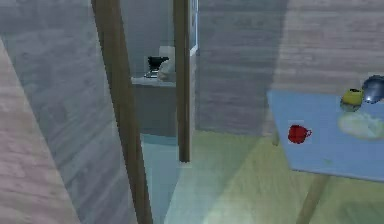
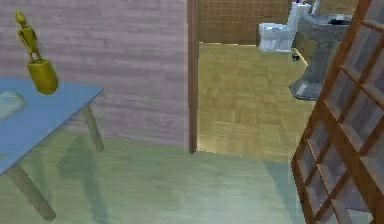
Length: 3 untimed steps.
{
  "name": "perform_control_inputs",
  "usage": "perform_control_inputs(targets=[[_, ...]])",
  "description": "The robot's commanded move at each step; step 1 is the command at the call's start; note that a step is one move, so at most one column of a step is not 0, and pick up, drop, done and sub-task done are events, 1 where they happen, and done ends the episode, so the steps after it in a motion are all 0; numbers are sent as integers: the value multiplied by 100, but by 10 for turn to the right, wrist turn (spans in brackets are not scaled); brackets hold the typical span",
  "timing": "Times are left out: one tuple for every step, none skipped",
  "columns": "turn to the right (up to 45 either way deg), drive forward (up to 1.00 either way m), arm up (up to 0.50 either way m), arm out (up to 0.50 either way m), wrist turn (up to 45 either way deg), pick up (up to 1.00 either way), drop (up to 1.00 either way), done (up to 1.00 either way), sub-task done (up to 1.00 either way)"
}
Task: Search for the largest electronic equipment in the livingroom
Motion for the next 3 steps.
perform_control_inputs(targets=[[0, 65, 0, 0, 0, 0, 0, 0, 0], [150, 0, 0, 0, 0, 0, 0, 0, 0], [0, 30, 0, 0, 0, 0, 0, 0, 0]])
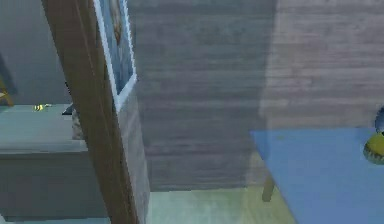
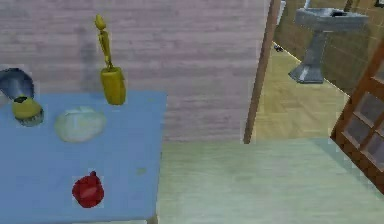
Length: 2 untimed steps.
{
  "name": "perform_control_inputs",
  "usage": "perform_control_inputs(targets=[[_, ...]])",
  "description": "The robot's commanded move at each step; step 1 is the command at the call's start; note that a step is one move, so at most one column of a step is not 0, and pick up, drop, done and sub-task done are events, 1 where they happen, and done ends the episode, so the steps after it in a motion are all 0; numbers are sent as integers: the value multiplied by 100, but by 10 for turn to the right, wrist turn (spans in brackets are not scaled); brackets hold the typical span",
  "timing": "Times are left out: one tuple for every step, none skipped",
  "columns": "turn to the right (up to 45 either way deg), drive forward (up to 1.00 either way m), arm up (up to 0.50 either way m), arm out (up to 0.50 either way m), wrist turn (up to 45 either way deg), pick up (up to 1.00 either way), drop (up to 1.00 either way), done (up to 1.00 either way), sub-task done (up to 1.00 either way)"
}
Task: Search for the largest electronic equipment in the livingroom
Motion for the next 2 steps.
perform_control_inputs(targets=[[-450, 0, 0, 0, 0, 0, 0, 0, 0], [-390, 0, 0, 0, 0, 0, 0, 0, 0]])
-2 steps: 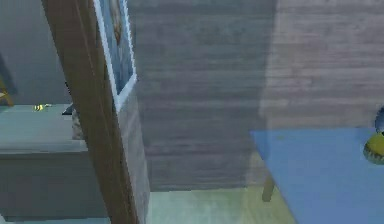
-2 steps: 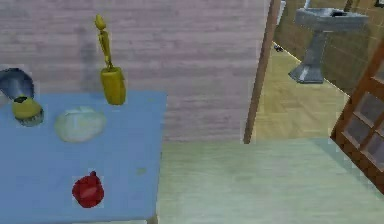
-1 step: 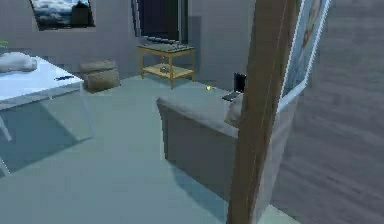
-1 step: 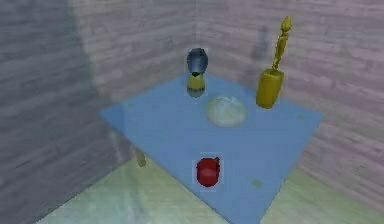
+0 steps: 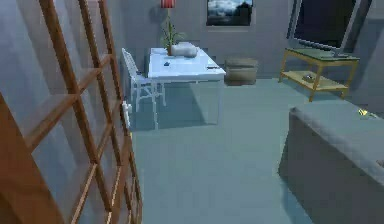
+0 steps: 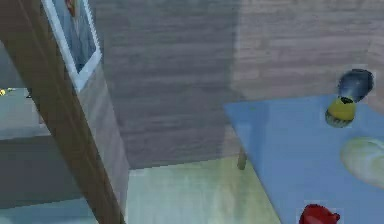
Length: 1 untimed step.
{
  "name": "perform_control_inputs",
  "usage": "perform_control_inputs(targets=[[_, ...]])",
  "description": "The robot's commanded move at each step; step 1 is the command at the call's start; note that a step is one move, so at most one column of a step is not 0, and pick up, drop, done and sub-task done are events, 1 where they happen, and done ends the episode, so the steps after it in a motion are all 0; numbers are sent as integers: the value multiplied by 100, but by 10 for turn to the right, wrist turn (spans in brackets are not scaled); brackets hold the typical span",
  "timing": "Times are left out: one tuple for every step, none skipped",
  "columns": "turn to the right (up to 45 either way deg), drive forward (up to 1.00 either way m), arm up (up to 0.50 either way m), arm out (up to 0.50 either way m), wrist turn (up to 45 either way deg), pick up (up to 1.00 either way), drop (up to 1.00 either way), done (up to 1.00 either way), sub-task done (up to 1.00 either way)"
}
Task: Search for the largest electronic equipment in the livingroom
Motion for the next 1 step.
perform_control_inputs(targets=[[0, 100, 0, 0, 0, 0, 0, 0, 0]])
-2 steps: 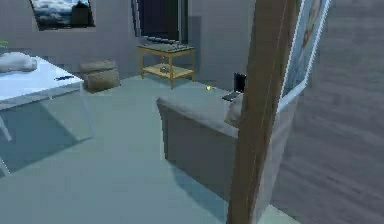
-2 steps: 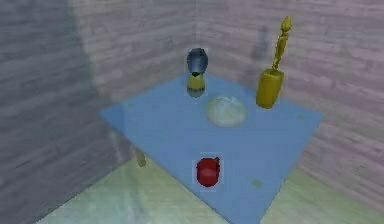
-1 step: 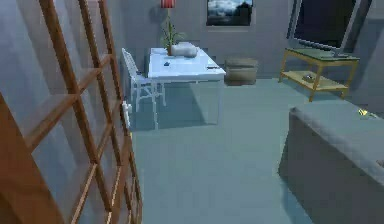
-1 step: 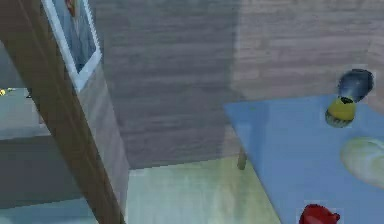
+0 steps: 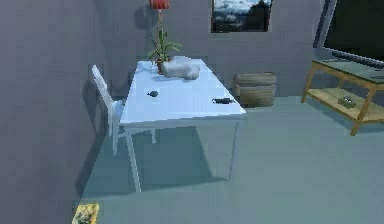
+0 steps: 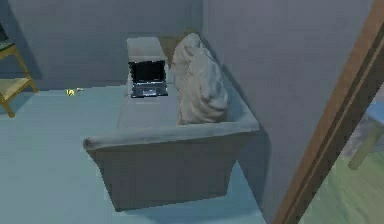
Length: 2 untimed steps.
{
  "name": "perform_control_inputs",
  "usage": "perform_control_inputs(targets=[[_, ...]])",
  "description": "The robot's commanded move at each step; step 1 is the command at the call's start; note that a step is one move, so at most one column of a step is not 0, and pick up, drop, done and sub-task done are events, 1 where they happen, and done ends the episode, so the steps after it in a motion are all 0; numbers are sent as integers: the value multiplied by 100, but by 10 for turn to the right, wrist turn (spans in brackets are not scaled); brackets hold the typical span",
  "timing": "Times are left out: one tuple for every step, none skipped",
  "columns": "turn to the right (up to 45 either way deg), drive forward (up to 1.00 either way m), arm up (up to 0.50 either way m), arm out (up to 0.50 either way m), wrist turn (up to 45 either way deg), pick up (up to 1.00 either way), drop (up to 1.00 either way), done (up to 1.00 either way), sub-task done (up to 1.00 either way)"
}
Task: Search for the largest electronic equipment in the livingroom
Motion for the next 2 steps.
perform_control_inputs(targets=[[-60, 0, 0, 0, 0, 0, 0, 0, 0], [0, 65, 0, 0, 0, 0, 0, 0, 0]])
